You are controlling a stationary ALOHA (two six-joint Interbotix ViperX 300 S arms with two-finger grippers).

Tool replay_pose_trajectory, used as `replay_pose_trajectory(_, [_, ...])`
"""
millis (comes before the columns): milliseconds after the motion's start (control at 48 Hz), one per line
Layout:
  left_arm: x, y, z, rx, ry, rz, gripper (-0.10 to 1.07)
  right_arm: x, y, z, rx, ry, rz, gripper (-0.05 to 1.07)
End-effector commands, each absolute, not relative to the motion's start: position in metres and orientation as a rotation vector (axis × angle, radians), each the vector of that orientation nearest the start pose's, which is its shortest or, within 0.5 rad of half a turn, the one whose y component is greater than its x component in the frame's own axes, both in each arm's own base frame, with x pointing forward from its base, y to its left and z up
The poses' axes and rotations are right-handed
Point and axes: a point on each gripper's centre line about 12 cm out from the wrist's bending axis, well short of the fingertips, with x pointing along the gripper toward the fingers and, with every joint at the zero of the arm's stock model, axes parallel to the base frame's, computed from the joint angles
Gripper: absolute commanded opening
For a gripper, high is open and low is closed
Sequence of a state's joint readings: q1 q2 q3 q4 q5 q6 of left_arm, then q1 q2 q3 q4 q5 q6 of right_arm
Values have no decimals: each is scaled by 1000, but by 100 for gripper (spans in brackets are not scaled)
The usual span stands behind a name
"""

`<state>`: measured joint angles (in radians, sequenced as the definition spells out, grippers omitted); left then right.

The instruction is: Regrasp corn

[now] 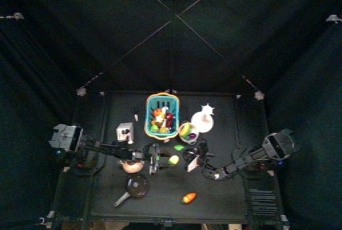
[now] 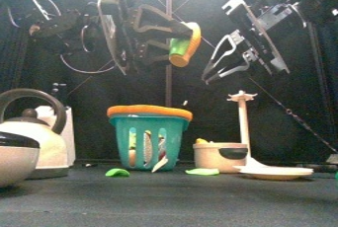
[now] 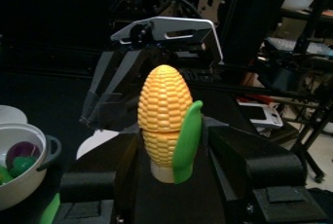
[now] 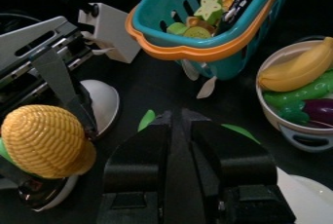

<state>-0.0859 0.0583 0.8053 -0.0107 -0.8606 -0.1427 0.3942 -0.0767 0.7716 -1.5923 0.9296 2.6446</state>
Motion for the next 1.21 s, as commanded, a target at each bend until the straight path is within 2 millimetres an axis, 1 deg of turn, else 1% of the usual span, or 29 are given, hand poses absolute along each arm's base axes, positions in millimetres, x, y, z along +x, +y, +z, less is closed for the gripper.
replay_pose_trajectory(0, [391,-32,203,-149,-23,-78,68,333,36,205,594,184,-708,59])
replay_pose_trajectory(104, [391,-32,203,-149,-20,-78,68,329,36,208,596,178,-698,59])
replay_pose_trajectory(229, [390,-31,202,-149,-19,-75,68,324,43,218,579,157,-643,59])
replay_pose_trajectory(438, [386,-30,195,-143,2,-72,68,316,58,247,496,110,-522,61])
replay_pose_trajectory(542, [385,-29,191,-131,20,-75,68,313,61,258,487,85,-492,62])
replay_pose_trajectory(604, [385,-29,186,-99,42,-89,68,313,60,260,498,81,-492,63])
replay_pose_trajectory(688, [386,-31,181,-12,68,-130,68,312,60,263,492,81,-483,67])
replay_pose_trajectory(750, [385,-35,184,41,77,-169,68,311,63,266,471,93,-453,71])
replay_pose_trajectory(792, [386,-37,189,50,75,-182,68,311,69,263,410,126,-398,72])
replay_pose_trajectory(875, [383,-37,199,16,64,-178,67,309,79,249,249,222,-293,72])
replay_pose_trajectory(938, [380,-36,205,-39,62,-171,67,310,83,246,174,265,-252,72])
replay_pose_trajectory(1042, [373,-34,209,-174,65,-166,67,315,84,251,79,299,-238,72])
replay_pose_trajectory(1104, [368,-35,210,-240,71,-183,67,317,84,258,20,309,-243,73])
replay_pose_trajectory(1188, [365,-35,211,-286,72,-217,67,318,84,261,-59,325,-237,74])
